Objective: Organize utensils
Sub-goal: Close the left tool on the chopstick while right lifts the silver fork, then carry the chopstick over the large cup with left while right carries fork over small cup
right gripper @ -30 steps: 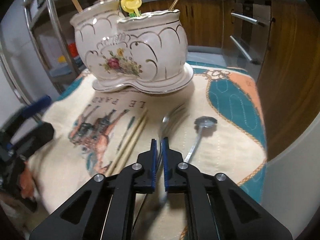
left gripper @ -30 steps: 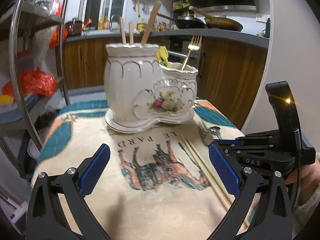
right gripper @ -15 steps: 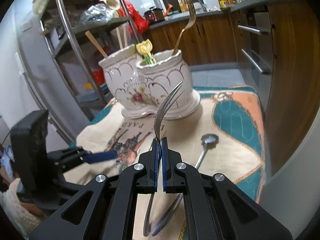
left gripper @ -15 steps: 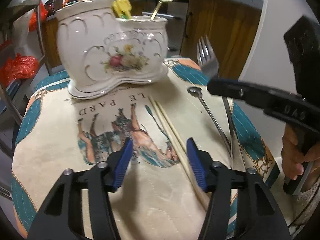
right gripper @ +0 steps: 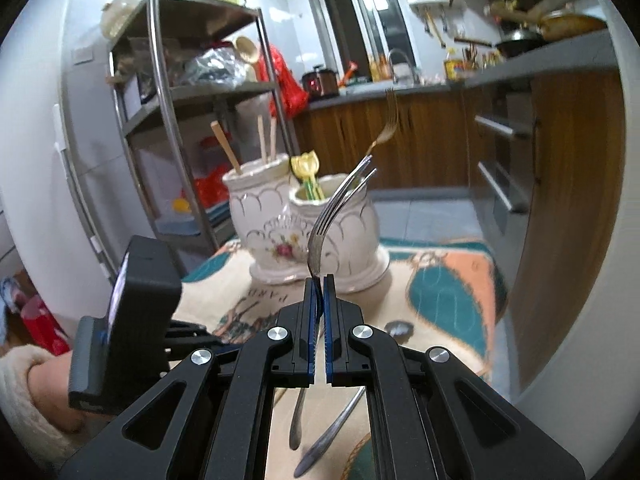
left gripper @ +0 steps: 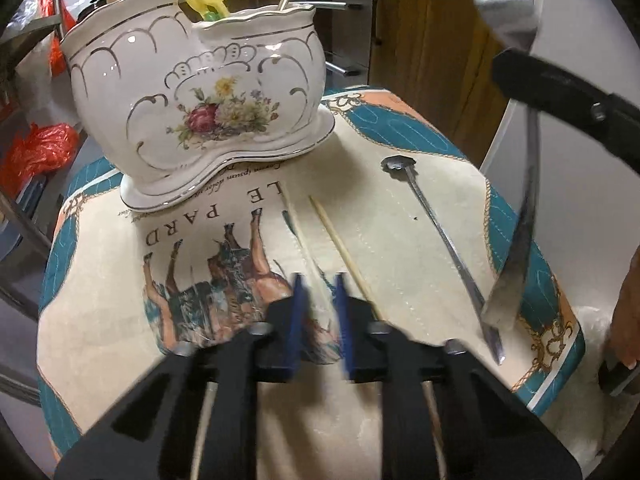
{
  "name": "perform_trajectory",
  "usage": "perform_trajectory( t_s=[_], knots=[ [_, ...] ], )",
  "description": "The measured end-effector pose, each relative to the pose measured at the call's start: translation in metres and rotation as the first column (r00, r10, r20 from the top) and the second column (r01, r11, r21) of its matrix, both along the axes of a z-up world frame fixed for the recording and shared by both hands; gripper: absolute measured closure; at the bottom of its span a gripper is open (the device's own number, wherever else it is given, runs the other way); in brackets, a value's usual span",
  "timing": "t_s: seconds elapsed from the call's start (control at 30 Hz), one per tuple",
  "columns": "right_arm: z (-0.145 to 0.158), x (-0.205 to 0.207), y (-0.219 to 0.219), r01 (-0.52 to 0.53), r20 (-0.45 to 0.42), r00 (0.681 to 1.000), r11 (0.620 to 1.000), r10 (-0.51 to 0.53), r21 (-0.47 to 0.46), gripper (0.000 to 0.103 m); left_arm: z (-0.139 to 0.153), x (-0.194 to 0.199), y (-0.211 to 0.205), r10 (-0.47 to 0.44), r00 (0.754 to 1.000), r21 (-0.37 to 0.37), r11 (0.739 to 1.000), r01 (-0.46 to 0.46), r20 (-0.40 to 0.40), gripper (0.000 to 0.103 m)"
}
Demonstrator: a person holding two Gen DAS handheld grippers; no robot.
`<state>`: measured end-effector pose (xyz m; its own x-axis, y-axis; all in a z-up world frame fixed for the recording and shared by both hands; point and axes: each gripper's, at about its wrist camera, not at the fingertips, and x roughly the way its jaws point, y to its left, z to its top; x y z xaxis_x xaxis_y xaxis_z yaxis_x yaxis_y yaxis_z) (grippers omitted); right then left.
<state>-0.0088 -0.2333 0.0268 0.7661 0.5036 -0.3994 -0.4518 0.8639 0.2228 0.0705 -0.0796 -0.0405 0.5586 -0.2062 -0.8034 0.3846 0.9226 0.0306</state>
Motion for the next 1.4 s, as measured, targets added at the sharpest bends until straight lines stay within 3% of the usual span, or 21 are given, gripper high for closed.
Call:
perform_trajectory(
  t_s=[0.23,0.4,0.57,0.63,0.67,0.7,0.8,1.03,1.23,1.4],
  knots=[
    [-0.001,0.003,-0.002,-0.005,-0.006,1.0,1.0,0.005,0.009,0.099,0.002,-0.003,0.014,-0.079,0.995,0.08,0.993,0.084,-0.058,0.096],
    [-0.002,-0.001,0.002,-0.01,0.007,1.0,1.0,0.01,0.017,0.099,0.001,0.001,0.012,-0.056,0.997,0.086,0.995,0.06,-0.047,0.093],
    [-0.002,-0.003,0.001,-0.01,0.013,1.0,1.0,0.01,0.018,0.099,0.0,0.005,0.015,-0.012,1.0,0.061,0.998,0.013,-0.008,0.08],
    [-0.002,-0.003,0.001,-0.007,0.015,1.0,1.0,0.007,0.019,0.099,-0.001,0.003,0.017,-0.016,1.0,0.045,0.999,0.016,0.004,0.082],
    [-0.002,-0.003,0.001,-0.006,0.018,1.0,1.0,0.005,0.021,0.099,-0.001,0.002,0.018,-0.023,1.0,0.039,0.999,0.023,0.007,0.093],
    [-0.001,-0.004,0.0,-0.002,0.027,1.0,1.0,0.001,0.028,0.099,-0.001,0.0,0.02,-0.035,0.999,0.031,0.999,0.034,0.009,0.097],
    [0.0,-0.005,0.0,0.001,0.04,0.999,0.999,-0.002,0.036,0.099,-0.001,-0.008,0.025,-0.052,0.998,0.027,0.998,0.051,0.03,0.099],
    [0.004,-0.01,0.001,0.038,0.084,0.996,0.998,-0.041,0.042,0.099,0.017,-0.036,0.054,-0.088,0.984,-0.054,0.994,0.097,0.155,0.099],
    [0.017,-0.004,0.009,0.054,0.115,0.992,0.998,-0.057,0.032,0.099,0.063,-0.073,0.095,-0.088,0.923,-0.138,0.979,0.149,0.373,0.099],
    [0.028,0.008,0.016,0.066,0.132,0.989,0.997,-0.069,0.024,0.099,0.095,-0.075,0.125,-0.005,0.886,-0.235,0.963,0.129,0.464,0.099]
  ],
)
